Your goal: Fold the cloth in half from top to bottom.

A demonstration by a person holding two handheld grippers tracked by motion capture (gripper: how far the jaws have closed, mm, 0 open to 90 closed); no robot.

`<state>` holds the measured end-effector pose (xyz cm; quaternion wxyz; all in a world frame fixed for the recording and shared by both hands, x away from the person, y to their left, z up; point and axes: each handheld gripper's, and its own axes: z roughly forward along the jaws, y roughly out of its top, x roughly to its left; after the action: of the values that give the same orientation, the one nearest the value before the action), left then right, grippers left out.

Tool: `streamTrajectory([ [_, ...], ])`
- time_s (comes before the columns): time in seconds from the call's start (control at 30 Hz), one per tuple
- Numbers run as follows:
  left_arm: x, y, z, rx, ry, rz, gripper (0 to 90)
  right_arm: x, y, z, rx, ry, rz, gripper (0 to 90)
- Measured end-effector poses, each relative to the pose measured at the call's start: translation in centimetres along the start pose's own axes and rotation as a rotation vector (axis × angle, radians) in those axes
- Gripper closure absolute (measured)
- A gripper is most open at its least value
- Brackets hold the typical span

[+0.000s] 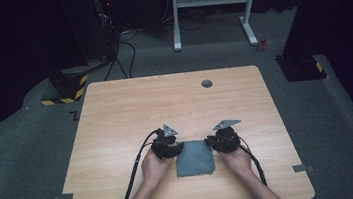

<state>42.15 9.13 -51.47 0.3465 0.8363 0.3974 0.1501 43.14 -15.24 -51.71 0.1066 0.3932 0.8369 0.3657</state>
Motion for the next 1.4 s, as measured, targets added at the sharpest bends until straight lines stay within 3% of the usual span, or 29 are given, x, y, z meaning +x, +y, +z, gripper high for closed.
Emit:
streamTrajectory([
  [0.17,0.2,0.2,0.0,0.011,-0.042,0.002,68.8,0.2,0.3,0.0,0.016,0.001,-0.067,88.0],
  [0.27,0.3,0.2,0.0,0.012,-0.094,-0.022,82.3,0.1,0.3,0.0,0.017,0.008,-0.067,88.8],
  [0.4,0.7,0.2,0.1,0.010,-0.115,-0.039,85.8,0.2,0.5,0.0,0.025,0.000,-0.066,89.0],
  [0.8,1.9,1.2,0.6,-0.051,-0.054,-0.046,86.3,-0.4,2.3,0.5,0.001,-0.053,-0.069,89.1],
  [1.07,3.1,2.4,2.2,-0.041,-0.008,-0.039,85.9,-1.5,3.7,2.4,0.013,-0.113,-0.039,89.0],
  [1.2,3.3,2.4,2.6,-0.035,0.010,-0.041,82.6,-1.6,3.7,3.0,0.011,-0.125,-0.035,87.9],
  [1.3,3.7,2.3,2.0,-0.032,0.005,-0.090,66.4,-1.9,3.6,2.8,0.012,-0.120,-0.015,79.5],
  [1.4,3.6,1.7,0.7,-0.053,-0.012,-0.108,55.2,-2.2,3.4,2.0,-0.011,-0.097,0.031,71.7],
])
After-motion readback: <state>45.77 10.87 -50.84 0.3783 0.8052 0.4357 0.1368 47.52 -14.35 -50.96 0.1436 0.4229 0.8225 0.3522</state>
